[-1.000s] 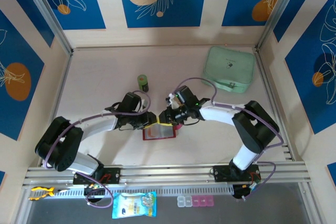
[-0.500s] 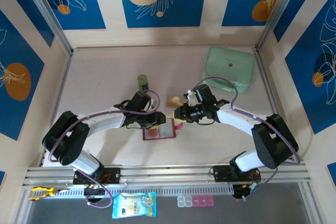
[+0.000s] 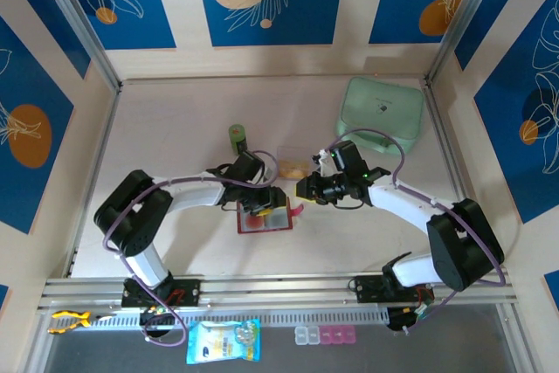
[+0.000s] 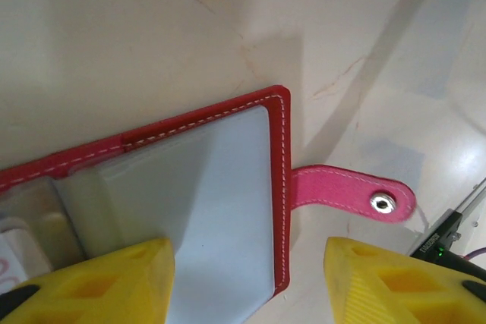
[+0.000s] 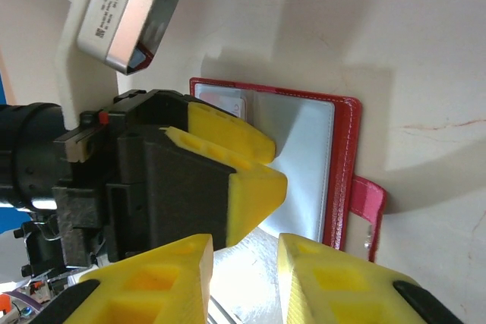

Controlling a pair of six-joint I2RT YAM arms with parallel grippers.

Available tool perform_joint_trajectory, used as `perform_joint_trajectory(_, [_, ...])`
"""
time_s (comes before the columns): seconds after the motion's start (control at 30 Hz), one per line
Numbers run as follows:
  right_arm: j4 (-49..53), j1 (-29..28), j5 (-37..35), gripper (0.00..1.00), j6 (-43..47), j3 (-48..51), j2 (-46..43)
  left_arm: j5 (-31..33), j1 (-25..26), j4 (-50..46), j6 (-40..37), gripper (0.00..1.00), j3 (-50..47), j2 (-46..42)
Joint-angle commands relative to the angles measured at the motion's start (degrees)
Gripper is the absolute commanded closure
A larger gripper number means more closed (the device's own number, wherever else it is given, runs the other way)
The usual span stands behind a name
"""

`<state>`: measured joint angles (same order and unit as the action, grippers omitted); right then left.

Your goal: Take the credit cards out of the card holder

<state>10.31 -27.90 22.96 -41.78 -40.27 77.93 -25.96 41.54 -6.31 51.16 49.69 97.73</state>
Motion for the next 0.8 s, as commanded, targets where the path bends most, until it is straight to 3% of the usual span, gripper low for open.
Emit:
perform_joint_trajectory(0.0, [1.6,0.4,1.6,0.71,0.7,1.3,-1.7,-1.1,0.6,-0.2,-0.4,0.45,1.6,1.9])
perform_joint_trajectory(0.43, [1.4,-0.3,2.2,0.71,-0.6,0.3,-0.6,-0.4,0.3,-0.2,-1.7,0.46,2.0,-0.2])
perform_joint_trajectory(0.77, [2.0,-5.1,0.2,0.72,-1.8,-4.4,4.2,1.0,-3.2,-1.0,-3.6,0.49,-2.7,-6.7])
